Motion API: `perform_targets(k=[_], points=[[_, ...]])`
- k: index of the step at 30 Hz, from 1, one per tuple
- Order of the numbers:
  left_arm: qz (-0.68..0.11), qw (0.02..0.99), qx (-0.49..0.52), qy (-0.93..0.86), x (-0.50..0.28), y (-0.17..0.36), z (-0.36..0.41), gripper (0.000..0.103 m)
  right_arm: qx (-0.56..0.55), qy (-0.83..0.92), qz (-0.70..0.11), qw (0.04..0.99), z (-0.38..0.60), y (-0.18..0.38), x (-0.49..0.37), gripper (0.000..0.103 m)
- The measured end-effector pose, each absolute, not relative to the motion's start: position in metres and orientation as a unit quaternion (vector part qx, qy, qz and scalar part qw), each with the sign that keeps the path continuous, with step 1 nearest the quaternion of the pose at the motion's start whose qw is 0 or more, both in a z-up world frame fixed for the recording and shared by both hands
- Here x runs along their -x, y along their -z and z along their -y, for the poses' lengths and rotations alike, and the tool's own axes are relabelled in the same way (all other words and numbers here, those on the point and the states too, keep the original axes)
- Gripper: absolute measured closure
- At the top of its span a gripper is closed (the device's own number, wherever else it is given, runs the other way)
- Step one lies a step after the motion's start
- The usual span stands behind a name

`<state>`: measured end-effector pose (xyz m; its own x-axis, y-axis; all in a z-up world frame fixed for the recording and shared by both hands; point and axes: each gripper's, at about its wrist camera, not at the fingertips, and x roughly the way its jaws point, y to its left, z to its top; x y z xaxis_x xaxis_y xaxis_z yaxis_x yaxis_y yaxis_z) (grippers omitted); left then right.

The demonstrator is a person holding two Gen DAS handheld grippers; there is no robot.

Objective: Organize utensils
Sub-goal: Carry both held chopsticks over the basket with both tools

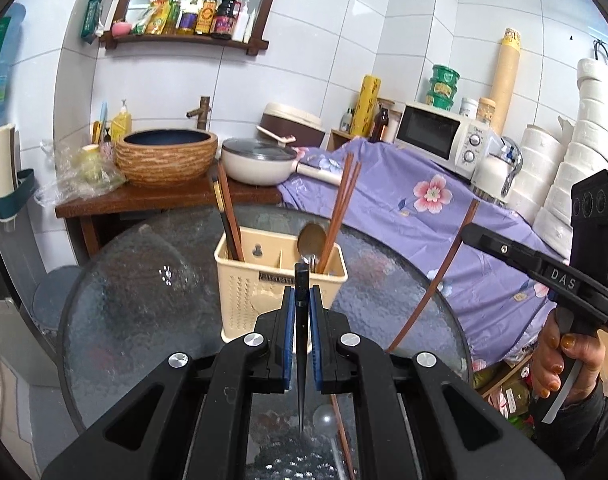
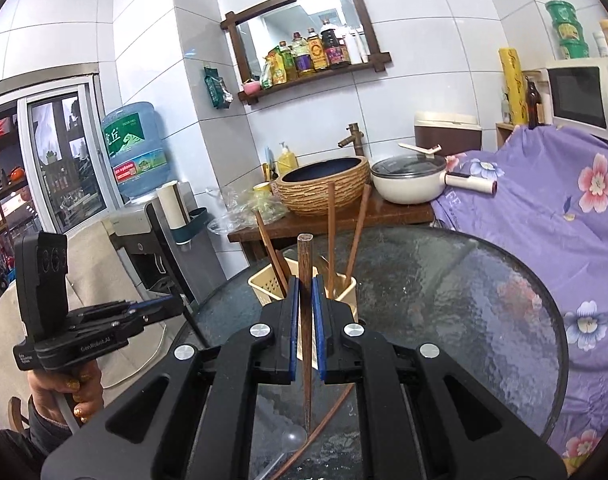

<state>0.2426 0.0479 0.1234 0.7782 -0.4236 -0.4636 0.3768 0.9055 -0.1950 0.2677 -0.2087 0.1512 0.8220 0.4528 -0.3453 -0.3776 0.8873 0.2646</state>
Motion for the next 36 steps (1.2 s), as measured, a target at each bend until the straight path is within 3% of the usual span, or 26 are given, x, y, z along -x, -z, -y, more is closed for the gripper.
perform_targets(k=[12, 23, 27, 36], points=[[-0.233, 0.944, 0.061, 0.225, -0.274, -0.186, -0.054, 0.096, -0.08, -0.242, -0.18, 0.95, 0.196, -0.216, -0.29, 0.095], [-0.155, 0.966, 0.091, 0.186, -0.299, -0.27, -0.064, 0.096, -0.078, -0.224, -0.132, 0.962, 0.181, -0.281, -0.322, 0.095], [-0.146, 0.971, 0.088, 0.167, -0.317, -0.267, -0.057, 0.096, -0.069, -0.203, -0.124, 0.969, 0.175, -0.275, -0.336, 0.095], [-0.184, 0.969, 0.078, 0.146, -0.351, -0.203, -0.039, 0.096, -0.069, -0.172, -0.176, 0.967, 0.165, -0.208, -0.372, 0.095]])
